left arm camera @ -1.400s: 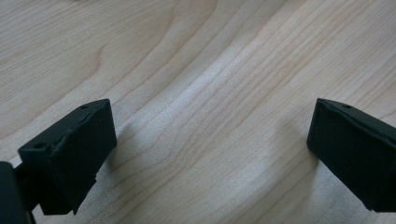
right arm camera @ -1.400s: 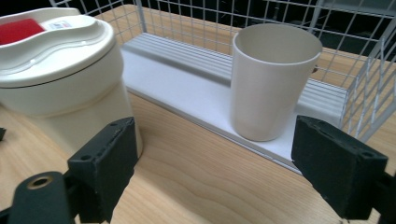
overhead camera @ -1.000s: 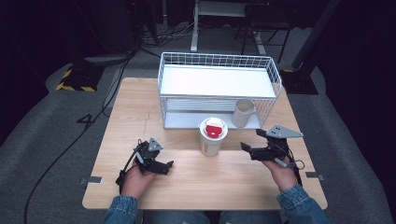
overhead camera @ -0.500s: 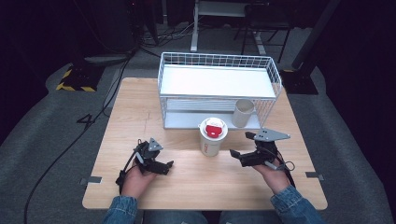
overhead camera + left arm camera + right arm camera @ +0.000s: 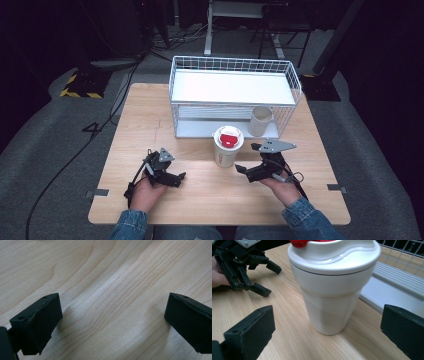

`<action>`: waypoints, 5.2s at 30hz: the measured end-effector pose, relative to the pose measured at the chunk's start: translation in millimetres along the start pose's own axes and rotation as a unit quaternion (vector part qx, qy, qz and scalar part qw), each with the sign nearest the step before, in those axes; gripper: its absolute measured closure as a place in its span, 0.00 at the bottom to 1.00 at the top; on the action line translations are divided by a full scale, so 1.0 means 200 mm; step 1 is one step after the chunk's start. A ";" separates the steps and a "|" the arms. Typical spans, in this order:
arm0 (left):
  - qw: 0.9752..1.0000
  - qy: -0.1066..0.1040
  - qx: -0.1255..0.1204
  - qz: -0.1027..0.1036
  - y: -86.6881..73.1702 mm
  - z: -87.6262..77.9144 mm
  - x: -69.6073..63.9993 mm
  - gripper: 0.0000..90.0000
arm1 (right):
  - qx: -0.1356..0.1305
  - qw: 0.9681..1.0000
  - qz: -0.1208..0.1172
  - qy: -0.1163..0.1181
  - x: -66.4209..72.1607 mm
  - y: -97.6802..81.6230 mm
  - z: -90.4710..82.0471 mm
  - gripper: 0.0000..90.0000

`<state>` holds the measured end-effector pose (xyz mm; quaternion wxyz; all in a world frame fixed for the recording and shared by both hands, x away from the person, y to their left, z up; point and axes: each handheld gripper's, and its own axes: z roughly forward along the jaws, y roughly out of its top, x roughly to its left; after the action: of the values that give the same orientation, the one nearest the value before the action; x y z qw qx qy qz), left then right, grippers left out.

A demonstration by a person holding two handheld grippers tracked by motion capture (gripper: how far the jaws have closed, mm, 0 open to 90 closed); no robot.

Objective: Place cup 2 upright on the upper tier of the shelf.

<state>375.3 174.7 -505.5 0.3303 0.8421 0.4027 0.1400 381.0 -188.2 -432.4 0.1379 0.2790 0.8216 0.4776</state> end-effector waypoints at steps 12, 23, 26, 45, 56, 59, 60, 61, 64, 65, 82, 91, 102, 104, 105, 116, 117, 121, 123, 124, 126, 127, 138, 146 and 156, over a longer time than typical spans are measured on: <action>1.000 0.000 0.000 0.000 0.00 0.00 0.00 0.02 | 0.011 1.000 0.006 0.000 -0.02 0.00 0.17 0.00; 1.000 0.000 0.000 0.000 0.00 0.00 0.00 0.02 | 0.012 1.000 0.017 -0.007 -0.03 -0.01 0.30 0.00; 1.000 0.000 0.001 0.000 0.00 0.00 0.00 0.02 | 0.003 1.000 0.021 -0.010 -0.03 0.00 0.32 0.00; 1.000 0.001 0.000 0.001 0.00 0.00 0.00 0.02 | -0.031 0.999 0.025 -0.021 -0.02 0.02 0.37 0.12; 1.000 0.001 0.000 0.002 0.00 0.00 0.00 0.02 | -0.032 0.999 0.021 -0.020 -0.02 0.02 0.37 0.13; 1.000 0.001 0.000 0.002 0.00 0.00 0.00 0.02 | -0.031 0.999 0.020 -0.020 -0.02 0.02 0.37 0.13; 1.000 0.001 0.000 0.002 0.00 0.00 0.00 0.02 | -0.031 0.999 0.020 -0.020 -0.02 0.02 0.37 0.13; 1.000 0.001 0.000 0.002 0.00 0.00 0.00 0.02 | -0.032 0.999 0.018 -0.019 -0.02 0.02 0.37 0.14; 1.000 0.001 0.000 0.002 0.00 0.00 0.00 0.02 | -0.031 0.999 0.018 -0.019 -0.02 0.02 0.36 0.14; 1.000 0.001 0.000 0.002 0.00 0.00 0.00 0.02 | -0.031 0.999 0.018 -0.018 -0.02 0.02 0.36 0.14; 1.000 0.000 0.001 0.003 0.00 0.00 0.00 0.02 | -0.029 0.999 0.006 -0.020 -0.01 0.02 0.36 0.14; 1.000 0.001 0.000 0.003 0.00 0.00 0.00 0.02 | -0.038 0.999 0.002 -0.015 0.01 0.04 0.34 0.14; 1.000 0.001 0.001 0.002 0.00 0.00 0.00 0.02 | -0.049 0.999 -0.005 -0.007 0.04 0.12 0.26 0.14; 1.000 0.001 0.000 0.002 0.00 0.00 0.00 0.02 | -0.052 0.999 -0.008 -0.006 0.05 0.14 0.25 0.14; 1.000 0.001 0.000 0.002 0.00 0.00 0.00 0.02 | -0.052 0.999 -0.007 -0.004 0.06 0.15 0.24 0.14; 1.000 0.001 0.001 0.002 0.00 0.00 0.00 0.02 | -0.059 0.998 -0.023 0.000 0.10 0.28 0.16 0.14; 1.000 0.001 0.002 0.003 0.00 0.00 0.00 0.02 | -0.058 0.998 -0.025 0.001 0.10 0.30 0.15 0.14; 1.000 0.001 0.000 0.002 0.00 0.00 0.00 0.02 | -0.061 0.998 -0.026 0.000 0.10 0.34 0.13 0.14; 1.000 0.001 0.000 0.003 0.00 0.00 0.00 0.02 | -0.062 0.998 -0.028 -0.001 0.10 0.38 0.10 0.14; 1.000 0.001 0.000 0.003 0.00 0.00 0.00 0.02 | -0.062 0.998 -0.028 -0.001 0.10 0.38 0.10 0.14; 1.000 0.000 0.001 0.003 0.00 0.00 0.00 0.02 | -0.063 0.998 -0.030 -0.003 0.09 0.41 0.08 0.14; 1.000 0.001 0.001 0.002 0.00 0.00 0.00 0.02 | -0.065 0.997 -0.031 -0.004 0.09 0.44 0.06 0.14; 1.000 0.000 0.002 0.003 0.00 0.00 0.00 0.02 | -0.065 0.997 -0.029 -0.007 0.05 0.55 0.01 0.14; 1.000 0.000 0.001 0.003 0.00 0.00 0.00 0.02 | -0.067 0.997 -0.029 -0.007 0.03 0.62 -0.02 0.14; 1.000 0.007 0.001 0.005 0.00 -0.01 0.00 0.02 | -0.063 0.998 -0.027 -0.008 -0.02 0.72 -0.05 0.14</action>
<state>373.8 175.3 -504.9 0.3261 0.8436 0.4005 0.1472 426.3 -141.3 -302.6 0.1741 0.2515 0.7961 0.5221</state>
